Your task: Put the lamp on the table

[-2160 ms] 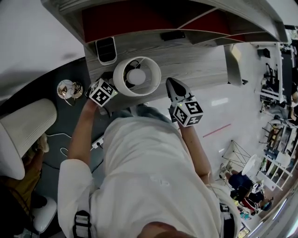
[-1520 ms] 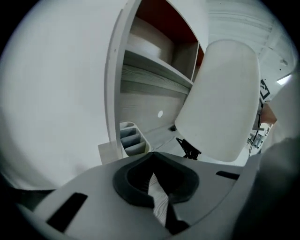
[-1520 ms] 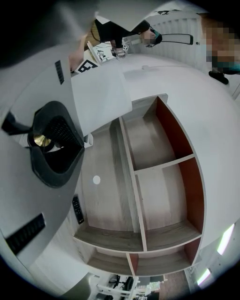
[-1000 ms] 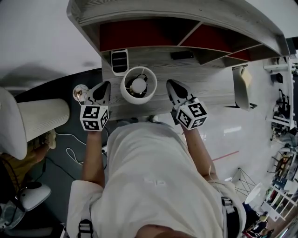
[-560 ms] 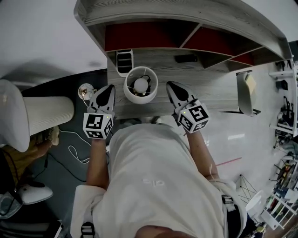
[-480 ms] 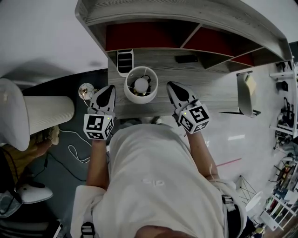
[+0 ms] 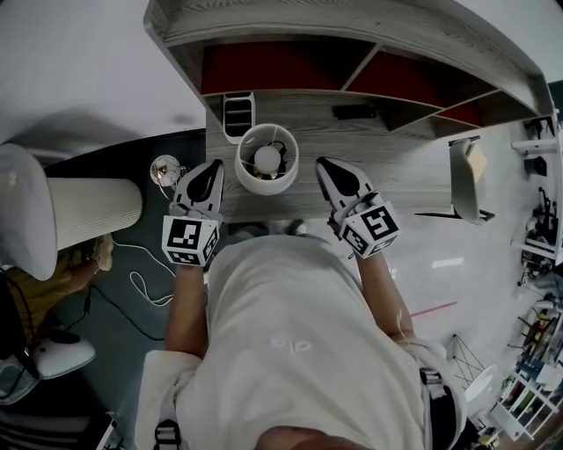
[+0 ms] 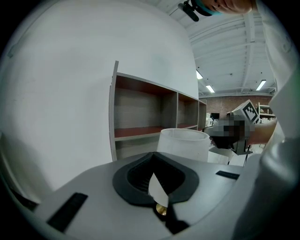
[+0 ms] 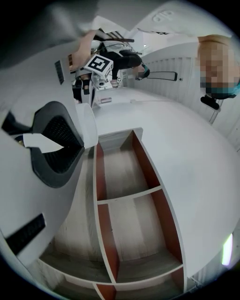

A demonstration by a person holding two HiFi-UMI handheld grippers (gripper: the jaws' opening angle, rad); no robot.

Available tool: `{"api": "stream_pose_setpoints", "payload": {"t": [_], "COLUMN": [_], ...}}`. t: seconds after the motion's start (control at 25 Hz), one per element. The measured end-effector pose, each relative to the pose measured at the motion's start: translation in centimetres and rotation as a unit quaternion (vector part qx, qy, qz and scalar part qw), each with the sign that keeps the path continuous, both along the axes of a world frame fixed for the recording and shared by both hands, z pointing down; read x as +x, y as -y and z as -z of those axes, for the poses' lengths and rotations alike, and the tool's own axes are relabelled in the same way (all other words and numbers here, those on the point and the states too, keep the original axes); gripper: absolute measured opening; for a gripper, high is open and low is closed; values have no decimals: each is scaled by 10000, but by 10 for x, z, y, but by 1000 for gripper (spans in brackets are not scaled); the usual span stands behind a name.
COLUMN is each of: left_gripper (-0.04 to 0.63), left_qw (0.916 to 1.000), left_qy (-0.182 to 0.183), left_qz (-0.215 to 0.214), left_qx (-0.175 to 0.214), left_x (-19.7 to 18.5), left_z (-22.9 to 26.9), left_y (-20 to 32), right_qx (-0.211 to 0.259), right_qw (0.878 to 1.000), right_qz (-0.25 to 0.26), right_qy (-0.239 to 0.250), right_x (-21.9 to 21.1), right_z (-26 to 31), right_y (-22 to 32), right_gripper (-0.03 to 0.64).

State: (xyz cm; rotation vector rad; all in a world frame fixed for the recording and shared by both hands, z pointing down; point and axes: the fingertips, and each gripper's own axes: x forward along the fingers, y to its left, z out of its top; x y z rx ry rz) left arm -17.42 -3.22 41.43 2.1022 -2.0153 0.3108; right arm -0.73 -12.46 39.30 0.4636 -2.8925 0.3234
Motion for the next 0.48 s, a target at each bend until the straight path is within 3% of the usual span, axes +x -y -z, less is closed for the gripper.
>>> {"api": "stream_pose_setpoints", "payload": {"t": [0.48], "left_gripper": [15], "left_qw": [9998], "left_qy": [-90], "left_qz": [95], "left_qx": [-178], "left_x": [-3], "left_z": [-14], "left_y": [-10], "right_qx": [-6], "right_qw": [10000], "right_qz": [-6], "right_qy": [-61], "right_x": [4], "right_z": [0], "right_y": [-7], "right_gripper": [29]}}
